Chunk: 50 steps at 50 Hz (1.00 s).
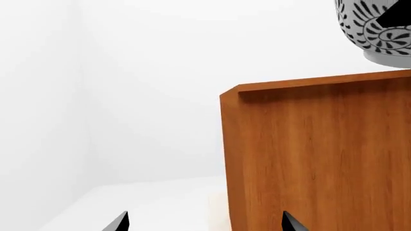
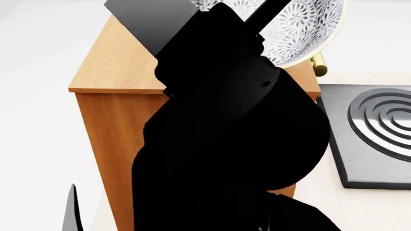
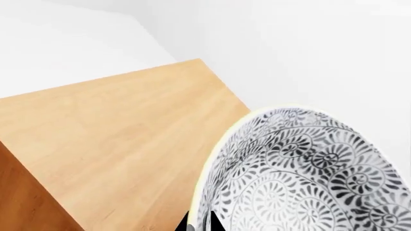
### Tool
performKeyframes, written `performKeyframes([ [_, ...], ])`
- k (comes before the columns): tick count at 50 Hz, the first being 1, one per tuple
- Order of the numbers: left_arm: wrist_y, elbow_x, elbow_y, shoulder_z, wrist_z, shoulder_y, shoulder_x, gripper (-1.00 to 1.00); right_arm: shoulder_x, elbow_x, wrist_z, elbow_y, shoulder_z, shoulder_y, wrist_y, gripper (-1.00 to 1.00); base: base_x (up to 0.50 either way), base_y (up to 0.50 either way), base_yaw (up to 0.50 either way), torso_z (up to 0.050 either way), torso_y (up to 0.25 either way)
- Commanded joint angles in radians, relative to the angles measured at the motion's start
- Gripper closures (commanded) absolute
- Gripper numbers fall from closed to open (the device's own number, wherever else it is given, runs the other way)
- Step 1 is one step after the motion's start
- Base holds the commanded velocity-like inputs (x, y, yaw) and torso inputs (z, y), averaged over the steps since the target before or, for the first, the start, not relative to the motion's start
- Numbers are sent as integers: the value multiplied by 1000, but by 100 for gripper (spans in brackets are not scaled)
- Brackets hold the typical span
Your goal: Put the bowl on the top of the cabinet.
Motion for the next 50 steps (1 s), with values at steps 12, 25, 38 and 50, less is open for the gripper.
performKeyframes([
  [12,9,-6,10,-5,-7,10,-8,-100,0,-7,0,59,-12,4,0,100,0,0,0,0,0],
  [25,11,-10,12,-9,-11,14,-13,-100,0,14,0,-1,-40,-20,0,100,0,0,0,0,0],
  [38,16,-16,9,-12,-12,16,-17,-100,0,22,0,-30,-47,-27,0,100,0,0,0,0,0],
  [50,18,-16,7,-8,-14,15,-17,-100,0,46,0,-54,-26,-1,0,100,0,0,0,0,0],
])
